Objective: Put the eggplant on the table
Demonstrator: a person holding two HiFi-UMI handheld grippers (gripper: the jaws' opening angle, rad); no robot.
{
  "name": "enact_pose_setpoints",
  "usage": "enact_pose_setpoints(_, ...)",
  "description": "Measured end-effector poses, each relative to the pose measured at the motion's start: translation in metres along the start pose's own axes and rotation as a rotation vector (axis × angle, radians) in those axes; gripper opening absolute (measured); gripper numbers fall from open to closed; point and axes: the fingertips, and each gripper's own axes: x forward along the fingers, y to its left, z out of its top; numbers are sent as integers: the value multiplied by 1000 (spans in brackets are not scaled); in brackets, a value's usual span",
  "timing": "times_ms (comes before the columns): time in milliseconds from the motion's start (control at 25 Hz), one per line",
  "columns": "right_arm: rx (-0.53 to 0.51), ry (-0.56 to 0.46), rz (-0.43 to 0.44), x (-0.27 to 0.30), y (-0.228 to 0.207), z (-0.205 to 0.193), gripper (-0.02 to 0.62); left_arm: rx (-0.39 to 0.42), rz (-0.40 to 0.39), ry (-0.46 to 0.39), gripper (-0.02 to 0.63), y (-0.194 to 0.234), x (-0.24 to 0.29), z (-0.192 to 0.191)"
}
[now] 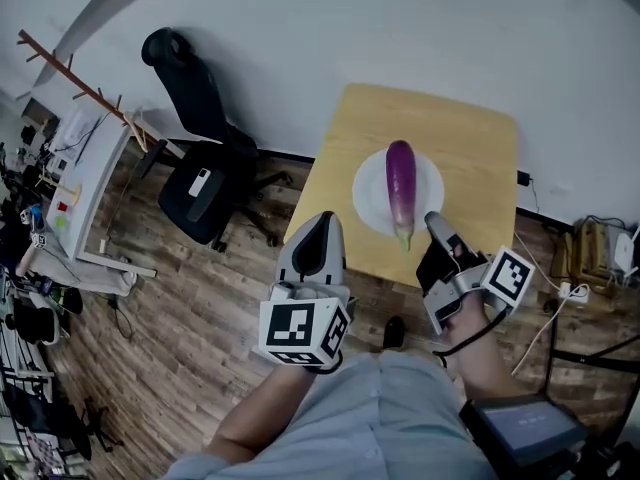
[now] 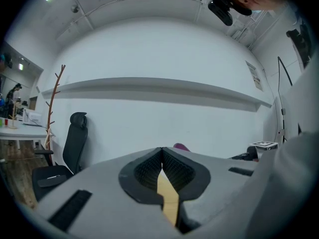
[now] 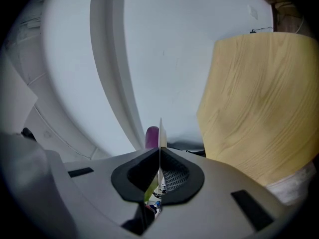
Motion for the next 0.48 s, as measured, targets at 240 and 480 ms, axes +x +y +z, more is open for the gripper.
enact_pose_setpoints(240, 9, 16, -9, 16, -8, 13, 8, 4, 28, -4, 6, 9, 7, -1)
enact_pose_setpoints(480, 24, 25, -24, 39, -16, 18, 8, -8, 36, 1, 6, 24, 23, -5)
